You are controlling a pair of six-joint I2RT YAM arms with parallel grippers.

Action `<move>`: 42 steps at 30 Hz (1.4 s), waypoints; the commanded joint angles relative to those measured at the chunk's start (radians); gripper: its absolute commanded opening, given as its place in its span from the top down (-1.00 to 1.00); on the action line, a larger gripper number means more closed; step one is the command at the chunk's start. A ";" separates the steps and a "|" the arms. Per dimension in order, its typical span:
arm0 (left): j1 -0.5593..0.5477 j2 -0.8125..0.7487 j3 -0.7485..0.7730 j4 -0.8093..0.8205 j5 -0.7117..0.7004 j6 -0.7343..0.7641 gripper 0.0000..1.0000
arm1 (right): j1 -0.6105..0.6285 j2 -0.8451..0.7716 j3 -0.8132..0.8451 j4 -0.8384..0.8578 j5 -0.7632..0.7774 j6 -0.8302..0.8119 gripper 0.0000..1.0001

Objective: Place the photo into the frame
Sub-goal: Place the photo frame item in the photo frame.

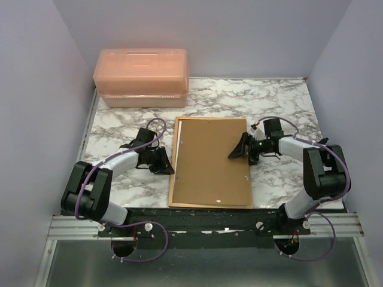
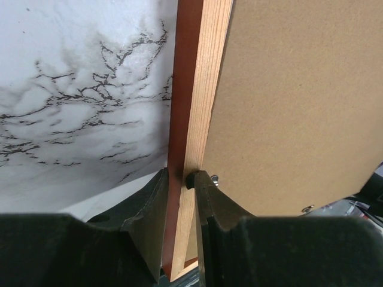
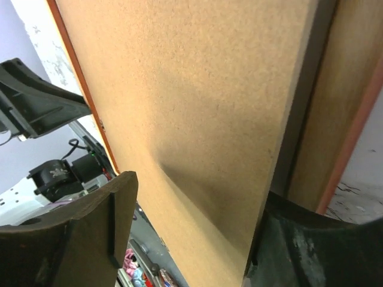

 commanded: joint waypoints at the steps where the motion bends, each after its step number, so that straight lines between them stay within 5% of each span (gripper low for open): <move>1: -0.008 0.039 -0.003 -0.001 -0.083 0.037 0.52 | 0.009 0.005 -0.015 -0.029 0.053 -0.034 -0.45; 18: -0.021 0.061 0.013 -0.019 -0.097 0.048 0.54 | 0.063 0.063 0.072 -0.106 0.146 -0.076 -0.69; 30: -0.036 0.068 0.027 -0.038 -0.121 0.051 0.55 | 0.152 0.083 0.160 -0.213 0.385 -0.088 -0.99; 42: -0.047 0.076 0.029 -0.048 -0.141 0.052 0.53 | 0.222 0.115 0.219 -0.301 0.612 -0.091 -0.99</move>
